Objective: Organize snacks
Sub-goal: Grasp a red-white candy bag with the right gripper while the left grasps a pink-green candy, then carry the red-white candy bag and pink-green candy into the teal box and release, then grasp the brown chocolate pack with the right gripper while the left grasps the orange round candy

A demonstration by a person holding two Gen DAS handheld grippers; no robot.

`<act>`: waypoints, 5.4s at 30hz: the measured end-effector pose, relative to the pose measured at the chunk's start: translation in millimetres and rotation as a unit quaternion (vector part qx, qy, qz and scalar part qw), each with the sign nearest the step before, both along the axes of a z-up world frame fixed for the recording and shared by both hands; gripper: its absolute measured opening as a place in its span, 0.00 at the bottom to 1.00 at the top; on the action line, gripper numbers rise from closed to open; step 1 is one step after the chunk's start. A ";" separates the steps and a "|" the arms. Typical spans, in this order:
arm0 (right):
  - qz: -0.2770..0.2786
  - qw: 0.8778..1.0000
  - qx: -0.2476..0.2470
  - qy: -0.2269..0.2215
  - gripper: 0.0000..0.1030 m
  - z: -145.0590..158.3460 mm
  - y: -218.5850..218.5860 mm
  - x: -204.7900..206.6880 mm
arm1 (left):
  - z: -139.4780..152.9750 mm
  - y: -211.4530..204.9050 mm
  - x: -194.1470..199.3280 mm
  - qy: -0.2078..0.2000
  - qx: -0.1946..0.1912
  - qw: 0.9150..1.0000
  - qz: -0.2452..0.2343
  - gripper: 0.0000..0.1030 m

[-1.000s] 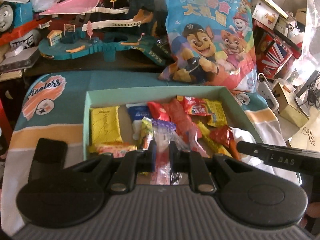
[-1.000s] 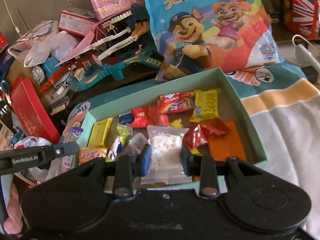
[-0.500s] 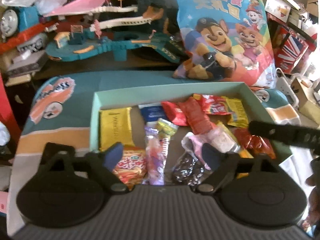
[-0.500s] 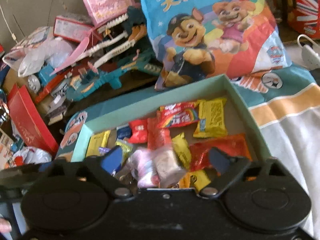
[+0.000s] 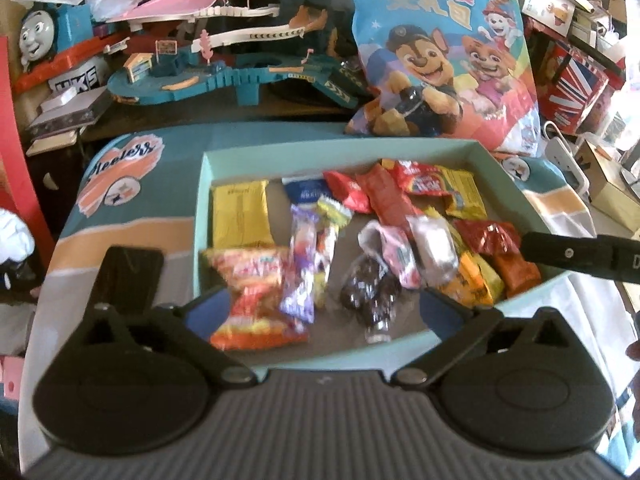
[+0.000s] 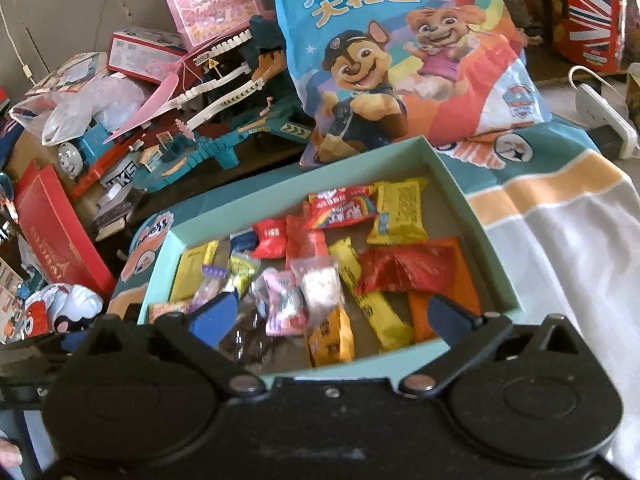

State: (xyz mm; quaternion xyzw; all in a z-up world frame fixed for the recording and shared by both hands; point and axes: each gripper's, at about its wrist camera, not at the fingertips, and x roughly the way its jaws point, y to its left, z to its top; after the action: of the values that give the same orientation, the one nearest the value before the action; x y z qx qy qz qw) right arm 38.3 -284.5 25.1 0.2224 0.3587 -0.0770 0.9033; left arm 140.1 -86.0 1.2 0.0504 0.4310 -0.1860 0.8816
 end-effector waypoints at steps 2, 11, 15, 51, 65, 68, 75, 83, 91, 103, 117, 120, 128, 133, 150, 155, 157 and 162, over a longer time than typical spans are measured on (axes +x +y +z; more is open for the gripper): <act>-0.002 1.000 -0.003 0.004 1.00 -0.2 -1.3 -13.4 | -1.1 4.7 -12.2 0.004 0.000 1.000 0.000 1.00; -0.044 0.998 -0.015 0.030 1.00 -14.2 -25.1 -101.1 | -16.0 19.8 -71.9 0.027 0.013 0.999 -0.016 1.00; -0.087 0.995 -0.004 0.046 1.00 -29.6 -44.8 -144.5 | -27.5 22.1 -93.4 0.040 0.019 0.999 -0.021 1.00; 0.021 0.997 -0.019 0.074 0.20 -60.2 50.8 -117.0 | -73.1 61.6 -140.2 0.080 0.035 0.996 -0.010 0.36; 0.039 0.996 -0.005 0.076 0.20 -69.3 50.5 -113.1 | -80.2 60.6 -135.8 0.093 0.052 0.994 0.000 0.69; 0.037 0.996 -0.004 0.075 0.20 -67.8 49.1 -114.0 | -83.0 58.8 -131.9 0.095 0.048 0.994 -0.004 0.68; 0.038 0.997 -0.004 0.070 0.20 -66.2 50.7 -111.8 | -75.4 58.4 -131.3 0.083 0.032 0.996 -0.022 0.13; 0.041 0.997 -0.008 0.064 0.20 -63.5 51.2 -109.1 | -63.3 60.0 -134.9 0.072 0.012 0.997 -0.023 0.12; 0.051 0.997 -0.011 0.048 0.20 -48.5 50.3 -95.9 | -35.6 60.7 -116.7 0.055 -0.012 0.998 -0.022 0.12; 0.066 0.998 -0.011 0.001 0.20 -5.6 39.6 -21.3 | 9.5 50.5 -20.6 0.011 -0.032 0.999 -0.003 0.13; 0.027 1.000 -0.007 -0.011 0.20 -0.4 -16.4 83.4 | -4.1 8.2 103.2 0.022 -0.026 0.999 0.003 0.13; 0.019 1.000 0.000 -0.009 0.21 -6.8 -26.2 99.8 | -9.4 -3.3 119.5 0.020 -0.020 1.000 0.002 0.13; -0.002 1.000 0.014 -0.015 0.81 -20.6 -38.4 112.8 | -15.9 -7.6 132.2 -0.005 0.011 0.999 0.041 0.90; -0.007 1.000 0.016 -0.010 0.95 -24.7 -37.0 100.7 | -17.5 0.9 118.6 0.006 0.007 0.999 0.046 0.97; -0.004 1.000 0.006 -0.018 1.00 9.4 -4.4 17.4 | 9.0 26.1 23.3 0.010 -0.013 0.999 0.051 1.00; -0.002 1.000 0.004 -0.024 1.00 18.6 6.0 -9.9 | 18.0 32.3 -4.5 0.002 -0.014 0.999 0.048 1.00; 0.000 1.000 0.003 -0.024 1.00 19.3 9.9 -20.7 | 19.2 35.3 -15.6 0.001 -0.014 0.999 0.047 1.00; 0.002 1.000 0.007 -0.003 1.00 1.0 19.4 -49.4 | 6.3 46.0 -43.1 0.010 -0.004 0.999 0.046 1.00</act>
State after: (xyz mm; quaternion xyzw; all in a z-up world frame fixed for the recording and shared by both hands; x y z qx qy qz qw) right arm -11.2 -265.2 26.1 0.2282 0.3570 -0.0716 0.9029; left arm 96.9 -40.0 7.4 0.0248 0.4411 -0.1474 0.8849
